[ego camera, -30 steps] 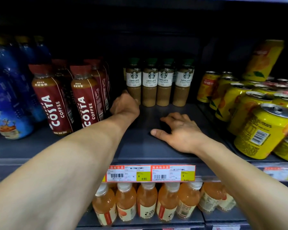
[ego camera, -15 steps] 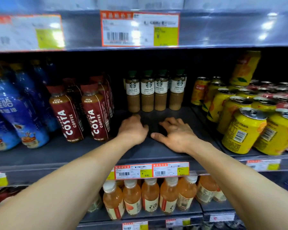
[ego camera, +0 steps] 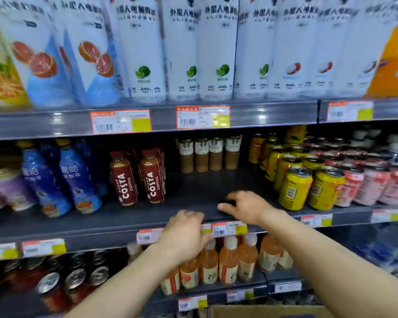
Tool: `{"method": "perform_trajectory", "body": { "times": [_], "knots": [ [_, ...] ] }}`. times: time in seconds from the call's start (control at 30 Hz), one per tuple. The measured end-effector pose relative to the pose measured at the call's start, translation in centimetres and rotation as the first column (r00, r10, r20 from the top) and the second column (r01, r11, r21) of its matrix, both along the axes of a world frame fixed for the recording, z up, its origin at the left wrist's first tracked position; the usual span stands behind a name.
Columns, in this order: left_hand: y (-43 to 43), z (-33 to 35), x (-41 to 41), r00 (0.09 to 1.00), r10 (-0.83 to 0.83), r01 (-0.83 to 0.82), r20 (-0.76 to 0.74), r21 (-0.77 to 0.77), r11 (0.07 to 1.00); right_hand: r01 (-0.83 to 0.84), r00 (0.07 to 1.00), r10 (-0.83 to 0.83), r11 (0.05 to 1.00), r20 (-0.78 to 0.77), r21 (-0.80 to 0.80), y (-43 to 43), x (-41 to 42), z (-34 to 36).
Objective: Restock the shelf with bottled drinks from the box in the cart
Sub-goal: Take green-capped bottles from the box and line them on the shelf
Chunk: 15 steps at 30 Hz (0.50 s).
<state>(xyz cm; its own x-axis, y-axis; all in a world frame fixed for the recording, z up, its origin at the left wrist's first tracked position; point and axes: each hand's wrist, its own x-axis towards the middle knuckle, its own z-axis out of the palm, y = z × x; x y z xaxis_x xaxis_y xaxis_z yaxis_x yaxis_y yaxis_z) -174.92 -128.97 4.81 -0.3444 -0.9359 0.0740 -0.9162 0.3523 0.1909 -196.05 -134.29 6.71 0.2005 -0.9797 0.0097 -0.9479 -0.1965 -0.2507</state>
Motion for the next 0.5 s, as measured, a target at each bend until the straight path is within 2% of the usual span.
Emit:
{"method": "perform_trajectory", "body": {
  "times": [0.13, 0.2, 0.27, 0.37, 0.5],
  "knots": [
    [6.1, -1.2, -0.2, 0.999, -0.048, 0.046, -0.021, -0.111, 0.993, 0.018, 0.999, -0.021, 0.998, -0.047, -0.057, 6.7, -0.9, 0.6],
    [9.1, -2.3, -0.6, 0.996, -0.081, 0.077, -0.037, -0.108, 0.991, 0.014, 0.997, -0.021, 0.996, -0.075, -0.093, 10.1, -1.4, -0.2],
    [12.2, -4.0, -1.0, 0.995, -0.086, 0.084, -0.059, -0.039, 0.996, 0.015, 0.998, -0.022, 0.993, -0.058, -0.115, 13.6, -2.1, -2.1],
    [16.7, -7.4, -1.6, 0.995, -0.056, 0.068, -0.082, 0.149, 0.986, 0.057, 0.997, -0.060, 0.995, -0.042, -0.079, 18.6, -3.4, -6.1],
    [22.5, -12.3, -2.4, 0.997, -0.069, 0.075, -0.030, 0.314, 0.947, 0.150, 0.988, -0.145, 0.981, -0.050, 0.120, 24.2, -5.6, -11.3]
  ]
}}
